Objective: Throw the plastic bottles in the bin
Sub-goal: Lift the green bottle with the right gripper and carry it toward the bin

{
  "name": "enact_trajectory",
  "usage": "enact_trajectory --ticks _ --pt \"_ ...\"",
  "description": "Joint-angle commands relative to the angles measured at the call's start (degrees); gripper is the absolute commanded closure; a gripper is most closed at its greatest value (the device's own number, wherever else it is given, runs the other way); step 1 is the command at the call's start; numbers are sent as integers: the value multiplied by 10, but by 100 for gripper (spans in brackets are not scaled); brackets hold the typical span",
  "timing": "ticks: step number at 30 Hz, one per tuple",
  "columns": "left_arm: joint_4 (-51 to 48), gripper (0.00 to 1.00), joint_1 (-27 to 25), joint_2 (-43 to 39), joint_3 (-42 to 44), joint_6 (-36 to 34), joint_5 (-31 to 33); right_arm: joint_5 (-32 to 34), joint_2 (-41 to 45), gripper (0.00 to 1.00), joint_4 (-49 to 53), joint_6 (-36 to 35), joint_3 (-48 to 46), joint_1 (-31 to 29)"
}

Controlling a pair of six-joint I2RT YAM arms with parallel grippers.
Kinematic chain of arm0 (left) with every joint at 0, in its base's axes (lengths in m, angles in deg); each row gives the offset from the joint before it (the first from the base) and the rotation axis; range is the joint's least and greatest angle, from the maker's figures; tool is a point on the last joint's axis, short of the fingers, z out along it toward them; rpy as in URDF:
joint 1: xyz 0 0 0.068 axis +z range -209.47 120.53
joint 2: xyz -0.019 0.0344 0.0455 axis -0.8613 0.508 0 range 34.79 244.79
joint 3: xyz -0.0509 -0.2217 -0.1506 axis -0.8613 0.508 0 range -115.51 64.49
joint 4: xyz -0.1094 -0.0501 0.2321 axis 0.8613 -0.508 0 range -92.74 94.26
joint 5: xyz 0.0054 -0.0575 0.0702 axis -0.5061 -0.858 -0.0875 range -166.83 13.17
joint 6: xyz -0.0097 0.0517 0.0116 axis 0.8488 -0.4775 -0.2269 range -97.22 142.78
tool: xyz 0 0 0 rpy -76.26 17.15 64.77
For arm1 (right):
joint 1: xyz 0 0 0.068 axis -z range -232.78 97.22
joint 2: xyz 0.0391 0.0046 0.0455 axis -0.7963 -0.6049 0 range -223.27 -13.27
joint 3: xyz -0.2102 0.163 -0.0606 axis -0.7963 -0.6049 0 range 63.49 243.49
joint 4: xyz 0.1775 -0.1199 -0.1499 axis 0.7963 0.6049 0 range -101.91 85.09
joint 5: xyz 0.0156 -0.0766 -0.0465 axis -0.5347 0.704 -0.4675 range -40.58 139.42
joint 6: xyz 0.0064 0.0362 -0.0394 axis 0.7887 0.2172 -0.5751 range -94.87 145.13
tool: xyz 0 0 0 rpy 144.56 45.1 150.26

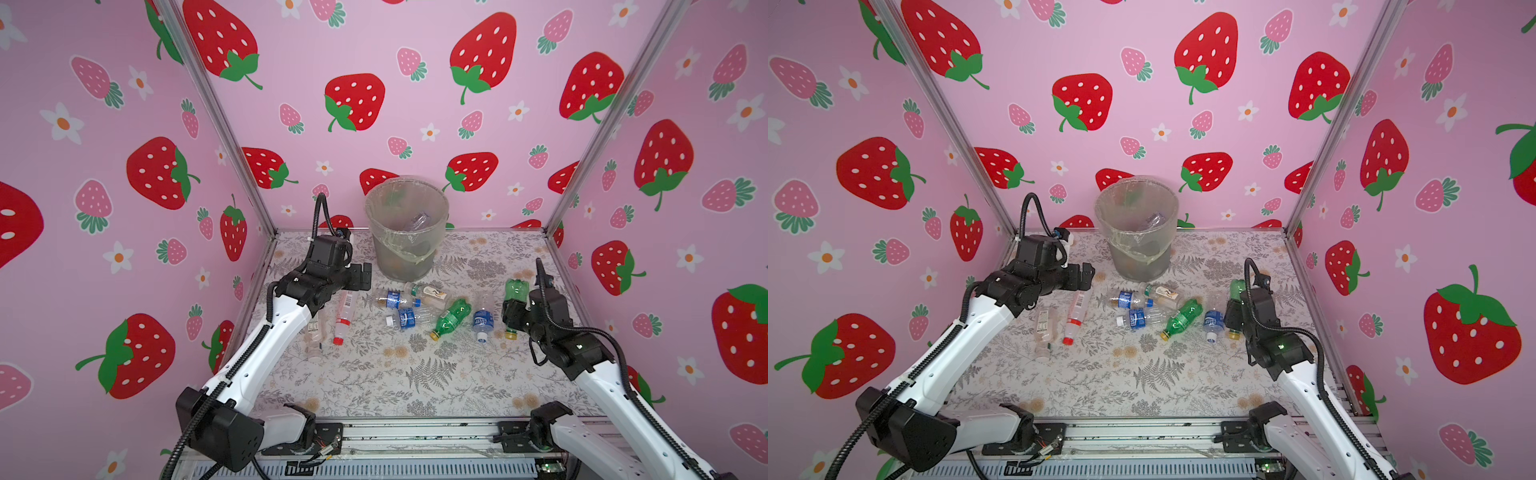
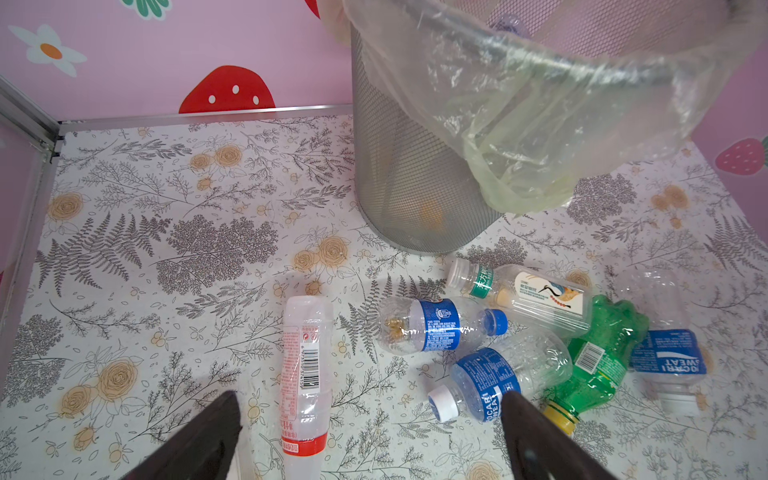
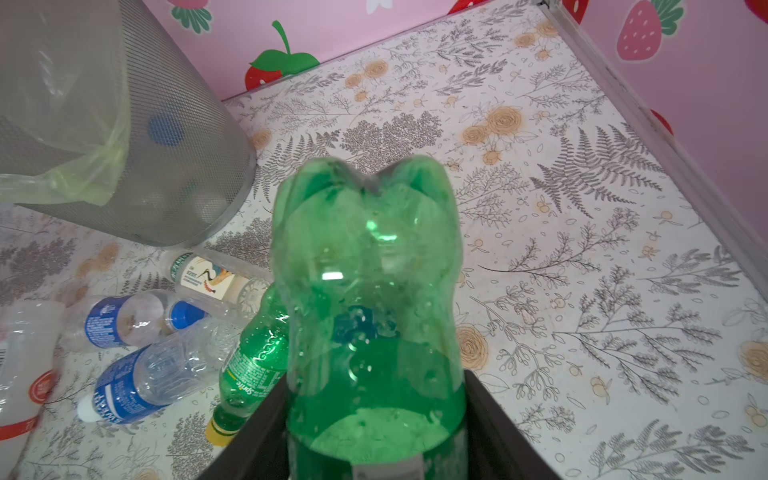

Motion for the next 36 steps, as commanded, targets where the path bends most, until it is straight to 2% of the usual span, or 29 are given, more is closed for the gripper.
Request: enact_trajectory --ticks 1,11,19,36 --pt "-18 1 -2 4 -26 -11 9 -41 3 41 -61 -3 4 3" --pt "-23 1 -2 4 -28 -13 15 -108 -44 42 -164 10 22 0" --pt "-22 1 -2 -1 -30 -12 12 -119 -107 43 -214 13 59 -13" --pt "-19 1 -2 10 -27 -8 18 -98 -300 44 -287 -35 261 -114"
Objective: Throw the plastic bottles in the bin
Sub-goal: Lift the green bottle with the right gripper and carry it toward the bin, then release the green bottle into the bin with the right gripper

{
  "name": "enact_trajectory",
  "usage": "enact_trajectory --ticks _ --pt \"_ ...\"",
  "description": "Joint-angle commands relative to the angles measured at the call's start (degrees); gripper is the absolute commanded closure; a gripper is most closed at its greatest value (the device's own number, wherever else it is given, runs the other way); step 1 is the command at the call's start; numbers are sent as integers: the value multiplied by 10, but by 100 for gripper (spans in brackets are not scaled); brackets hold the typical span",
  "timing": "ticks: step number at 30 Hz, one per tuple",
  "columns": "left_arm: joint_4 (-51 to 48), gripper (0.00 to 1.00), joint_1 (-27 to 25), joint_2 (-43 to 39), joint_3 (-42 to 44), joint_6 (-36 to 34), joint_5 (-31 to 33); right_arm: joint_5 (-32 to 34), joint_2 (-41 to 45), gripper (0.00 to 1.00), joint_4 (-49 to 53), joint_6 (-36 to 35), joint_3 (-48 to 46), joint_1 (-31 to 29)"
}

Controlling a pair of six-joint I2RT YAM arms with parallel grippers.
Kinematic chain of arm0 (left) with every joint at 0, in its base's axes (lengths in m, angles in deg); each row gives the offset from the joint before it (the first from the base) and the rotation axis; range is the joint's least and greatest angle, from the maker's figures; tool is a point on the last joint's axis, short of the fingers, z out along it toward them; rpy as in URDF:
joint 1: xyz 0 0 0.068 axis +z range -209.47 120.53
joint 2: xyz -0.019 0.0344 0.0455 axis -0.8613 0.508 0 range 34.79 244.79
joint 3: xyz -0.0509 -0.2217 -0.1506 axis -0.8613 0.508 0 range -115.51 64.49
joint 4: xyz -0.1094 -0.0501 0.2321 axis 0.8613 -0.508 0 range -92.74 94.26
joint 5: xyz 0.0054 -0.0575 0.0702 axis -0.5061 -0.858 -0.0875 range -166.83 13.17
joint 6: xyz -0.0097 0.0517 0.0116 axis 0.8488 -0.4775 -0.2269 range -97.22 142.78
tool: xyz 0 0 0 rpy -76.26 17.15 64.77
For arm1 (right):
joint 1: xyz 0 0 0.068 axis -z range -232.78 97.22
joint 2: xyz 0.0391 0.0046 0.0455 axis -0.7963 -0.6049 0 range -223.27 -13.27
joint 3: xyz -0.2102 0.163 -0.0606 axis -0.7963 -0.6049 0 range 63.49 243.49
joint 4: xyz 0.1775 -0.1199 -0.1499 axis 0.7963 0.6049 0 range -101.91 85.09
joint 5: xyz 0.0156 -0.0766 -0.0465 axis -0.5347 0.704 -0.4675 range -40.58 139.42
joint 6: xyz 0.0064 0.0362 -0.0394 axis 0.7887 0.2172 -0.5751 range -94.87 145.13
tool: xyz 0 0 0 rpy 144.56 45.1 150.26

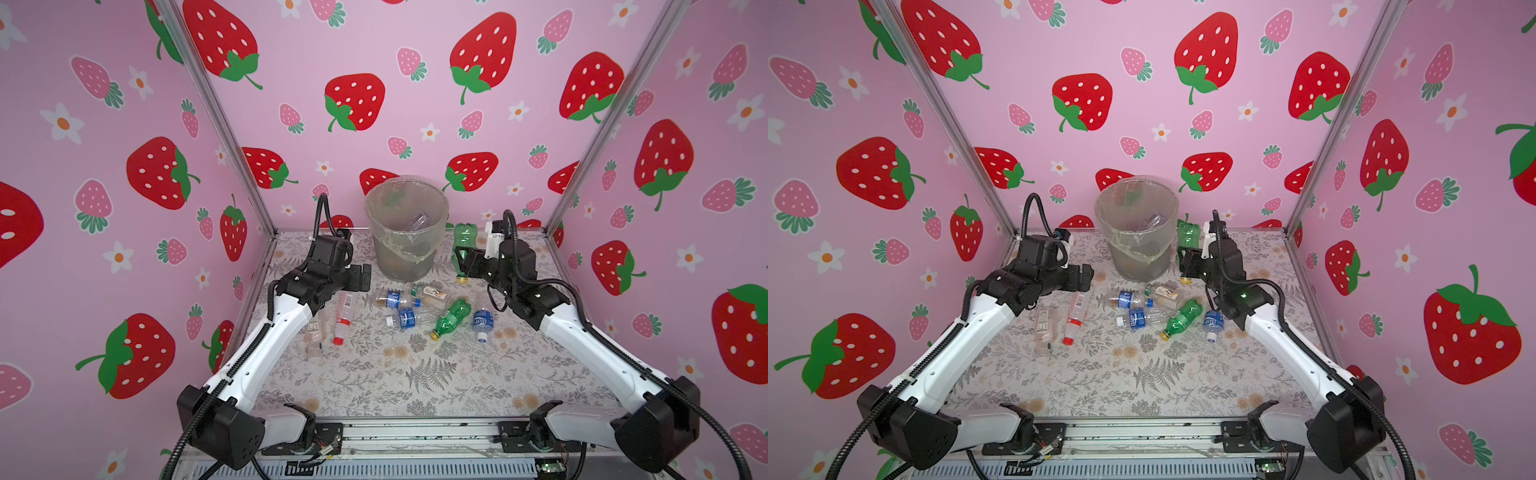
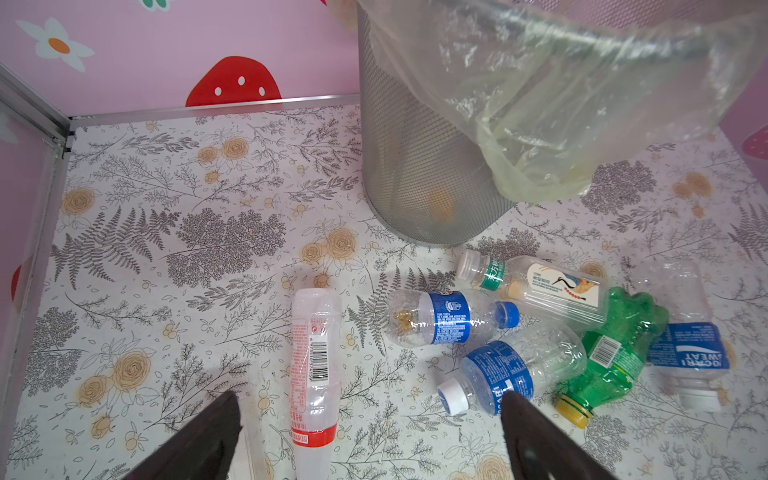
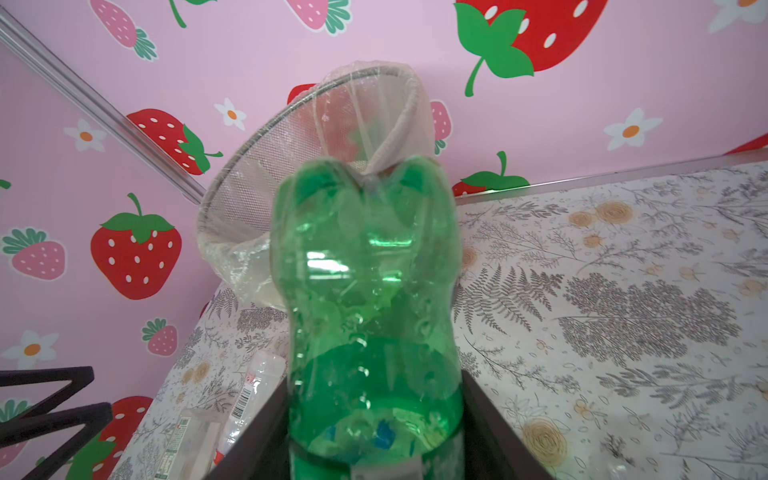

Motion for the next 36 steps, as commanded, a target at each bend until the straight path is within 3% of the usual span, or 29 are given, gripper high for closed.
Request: enact_trajectory --ticks 1,9,17,27,30,33,34,35,36 --pt "-5 1 -2 8 -22 1 6 15 -40 44 -34 -20 56 -22" --pt "-6 1 -1 13 -22 -3 17 29 -99 45 -58 -40 114 -34" --pt "-11 1 -2 14 -23 -10 40 47 -79 45 -75 -52 100 -38" --pt "-9 1 3 15 -25 -7 25 59 -64 45 -98 -44 73 -58" --pt "-7 1 8 15 -25 -2 14 65 -143 44 -90 -64 176 -57" --pt "-6 1 17 18 -25 1 3 51 -288 38 -18 -100 381 -57" --pt "-8 1 20 18 -26 1 4 45 -331 28 12 -105 449 -56" --pt "-9 1 22 17 -26 2 6 38 -377 2 47 -106 525 -56" --pt "-8 1 24 16 -25 2 9 28 -413 1 81 -106 592 -56"
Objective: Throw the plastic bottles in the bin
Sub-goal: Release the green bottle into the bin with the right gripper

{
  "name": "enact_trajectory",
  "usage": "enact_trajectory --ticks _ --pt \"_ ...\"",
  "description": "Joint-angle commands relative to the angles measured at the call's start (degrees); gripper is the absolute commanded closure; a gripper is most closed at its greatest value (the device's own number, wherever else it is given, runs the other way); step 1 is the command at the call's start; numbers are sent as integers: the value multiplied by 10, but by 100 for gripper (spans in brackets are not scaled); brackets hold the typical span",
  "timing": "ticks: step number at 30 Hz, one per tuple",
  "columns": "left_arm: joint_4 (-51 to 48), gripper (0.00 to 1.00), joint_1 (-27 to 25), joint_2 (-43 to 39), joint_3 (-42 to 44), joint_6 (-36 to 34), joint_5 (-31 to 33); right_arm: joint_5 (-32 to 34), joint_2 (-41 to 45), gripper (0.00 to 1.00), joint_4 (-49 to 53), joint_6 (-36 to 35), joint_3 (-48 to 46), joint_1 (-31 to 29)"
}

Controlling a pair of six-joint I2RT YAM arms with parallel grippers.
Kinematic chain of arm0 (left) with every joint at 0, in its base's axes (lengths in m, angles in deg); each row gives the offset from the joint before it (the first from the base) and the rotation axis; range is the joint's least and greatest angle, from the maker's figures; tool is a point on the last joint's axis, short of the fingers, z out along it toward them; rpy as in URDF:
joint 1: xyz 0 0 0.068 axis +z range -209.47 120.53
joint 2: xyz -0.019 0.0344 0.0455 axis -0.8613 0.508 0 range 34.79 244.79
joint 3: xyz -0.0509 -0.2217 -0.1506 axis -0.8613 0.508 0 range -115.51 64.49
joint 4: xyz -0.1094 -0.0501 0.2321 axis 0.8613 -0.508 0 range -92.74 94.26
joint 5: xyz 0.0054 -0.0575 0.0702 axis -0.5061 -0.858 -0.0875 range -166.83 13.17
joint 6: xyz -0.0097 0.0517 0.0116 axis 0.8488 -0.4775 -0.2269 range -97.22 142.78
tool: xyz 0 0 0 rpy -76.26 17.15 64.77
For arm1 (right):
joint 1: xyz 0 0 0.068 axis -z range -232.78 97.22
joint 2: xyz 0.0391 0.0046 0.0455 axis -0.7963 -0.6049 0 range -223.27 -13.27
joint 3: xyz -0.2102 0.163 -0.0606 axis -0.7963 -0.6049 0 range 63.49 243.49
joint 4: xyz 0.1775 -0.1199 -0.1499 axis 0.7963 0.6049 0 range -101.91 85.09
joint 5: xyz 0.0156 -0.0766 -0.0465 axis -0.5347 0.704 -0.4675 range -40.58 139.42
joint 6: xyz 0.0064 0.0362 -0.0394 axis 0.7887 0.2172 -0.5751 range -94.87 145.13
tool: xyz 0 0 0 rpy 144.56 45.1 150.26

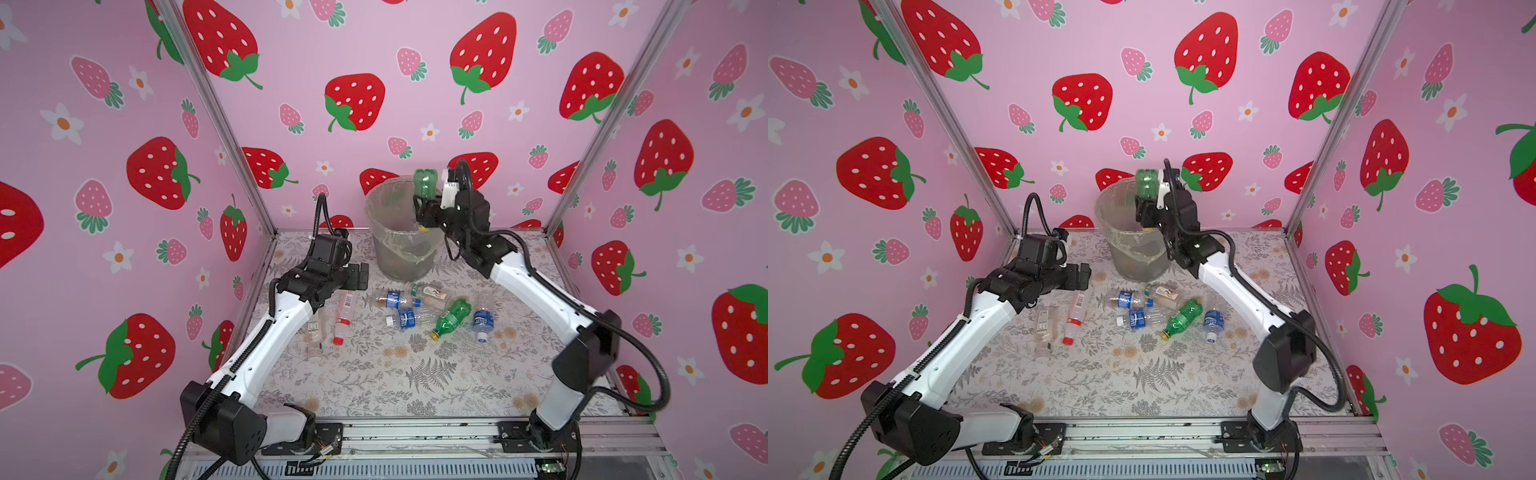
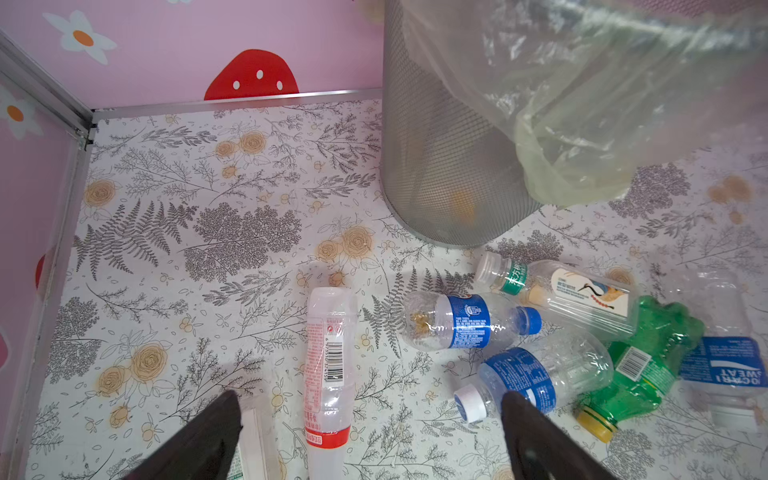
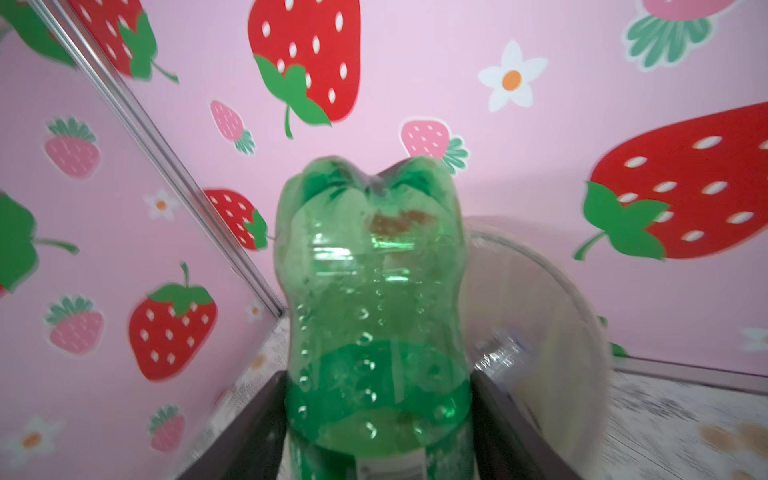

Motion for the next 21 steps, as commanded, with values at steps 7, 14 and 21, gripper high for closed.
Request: enact_trajectory --ticks 7,14,21 --pt "0 1 15 -10 -20 3 -8 -33 -48 1 33 -8 72 -6" --pt "-1 1 20 -12 -21 9 -21 -15 56 1 -18 -10 -64 -6" --pt "13 1 20 -29 -9 11 -10 -4 129 1 -15 -21 -148 -6"
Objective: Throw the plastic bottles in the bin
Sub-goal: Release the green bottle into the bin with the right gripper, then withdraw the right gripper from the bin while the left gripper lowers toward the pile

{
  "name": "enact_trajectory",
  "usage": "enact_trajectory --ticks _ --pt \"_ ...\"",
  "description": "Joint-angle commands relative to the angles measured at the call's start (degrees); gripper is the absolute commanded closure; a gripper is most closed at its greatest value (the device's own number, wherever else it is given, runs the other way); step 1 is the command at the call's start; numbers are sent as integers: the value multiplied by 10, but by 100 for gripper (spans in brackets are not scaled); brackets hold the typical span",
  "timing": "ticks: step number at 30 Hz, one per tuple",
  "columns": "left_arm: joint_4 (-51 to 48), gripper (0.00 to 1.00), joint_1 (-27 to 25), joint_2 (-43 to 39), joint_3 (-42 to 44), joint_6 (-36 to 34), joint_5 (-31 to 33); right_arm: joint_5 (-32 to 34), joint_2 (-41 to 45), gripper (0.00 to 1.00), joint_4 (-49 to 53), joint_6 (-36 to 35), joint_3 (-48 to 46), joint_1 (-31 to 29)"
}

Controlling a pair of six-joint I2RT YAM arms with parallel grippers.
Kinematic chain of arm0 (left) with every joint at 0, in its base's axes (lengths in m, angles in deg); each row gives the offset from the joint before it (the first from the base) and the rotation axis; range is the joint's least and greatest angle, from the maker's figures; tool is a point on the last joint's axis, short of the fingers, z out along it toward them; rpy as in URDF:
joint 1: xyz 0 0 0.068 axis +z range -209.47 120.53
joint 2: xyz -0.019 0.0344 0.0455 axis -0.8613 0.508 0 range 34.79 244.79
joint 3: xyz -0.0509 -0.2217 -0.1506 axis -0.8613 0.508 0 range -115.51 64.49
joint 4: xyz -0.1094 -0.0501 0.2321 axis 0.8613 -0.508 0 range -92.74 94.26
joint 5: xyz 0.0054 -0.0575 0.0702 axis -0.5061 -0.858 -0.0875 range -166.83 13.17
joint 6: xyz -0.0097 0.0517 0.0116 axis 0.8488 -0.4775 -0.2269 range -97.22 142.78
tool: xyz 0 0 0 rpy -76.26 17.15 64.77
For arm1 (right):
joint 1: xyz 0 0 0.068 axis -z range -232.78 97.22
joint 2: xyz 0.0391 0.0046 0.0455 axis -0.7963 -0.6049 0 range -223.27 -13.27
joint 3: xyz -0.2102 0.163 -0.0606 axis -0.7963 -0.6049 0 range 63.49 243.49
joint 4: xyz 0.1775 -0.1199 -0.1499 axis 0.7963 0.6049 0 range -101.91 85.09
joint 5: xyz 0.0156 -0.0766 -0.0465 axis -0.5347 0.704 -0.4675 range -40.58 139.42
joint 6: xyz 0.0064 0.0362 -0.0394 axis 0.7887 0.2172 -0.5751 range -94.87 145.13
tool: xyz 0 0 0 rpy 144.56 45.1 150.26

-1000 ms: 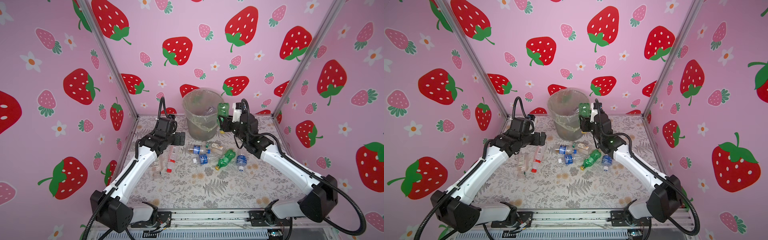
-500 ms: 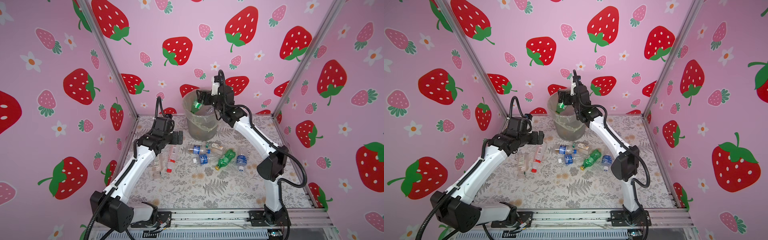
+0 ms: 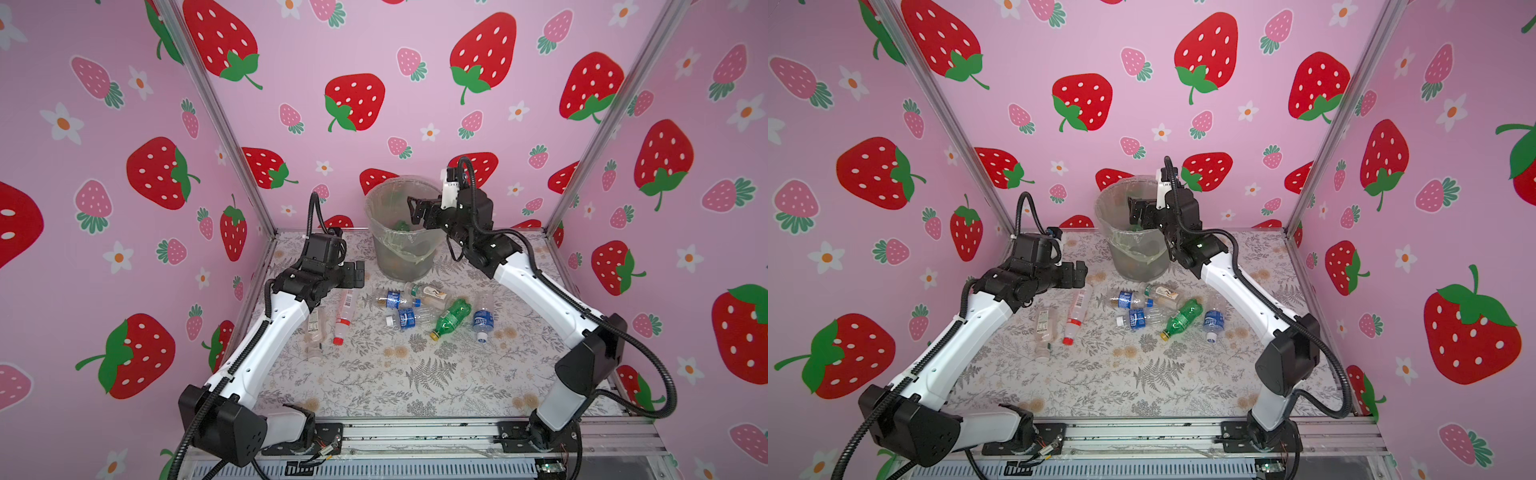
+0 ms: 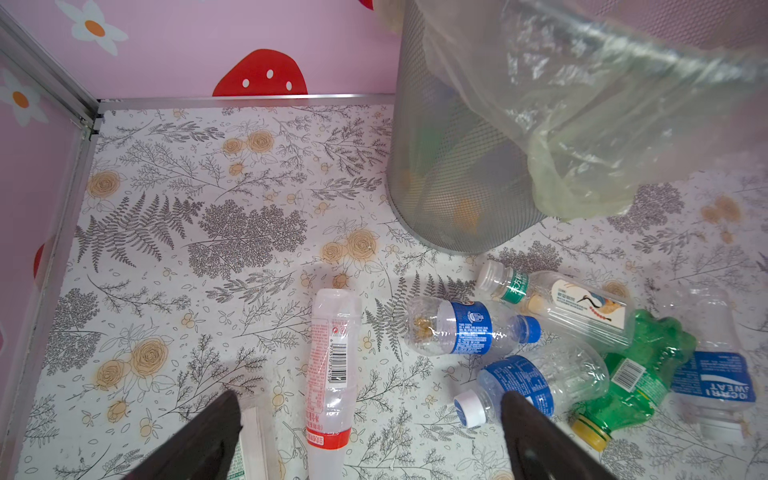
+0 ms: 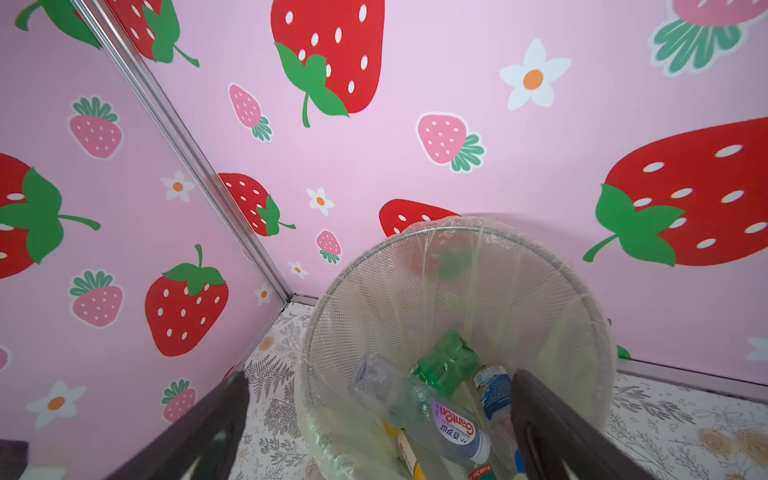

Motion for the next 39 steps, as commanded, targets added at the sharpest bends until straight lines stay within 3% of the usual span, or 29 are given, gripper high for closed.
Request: enact_trajectory --ticks 1,8,15,31,37,39 --pt "10 1 3 -17 -9 0 7 11 34 1 -16 -14 -37 -2" --pt "6 1 3 -13 -12 16 40 12 128 1 -54 -6 -157 -3" --pt "14 1 3 -12 -4 28 57 25 186 1 -27 -20 -222 -2" --pt "-29 1 30 -53 25 72 37 52 313 1 28 -25 -367 -1" --pt "-64 1 69 -47 27 99 -58 48 339 1 44 -21 -401 0" --pt "-70 1 75 -50 33 108 -59 45 349 1 47 -18 -416 0"
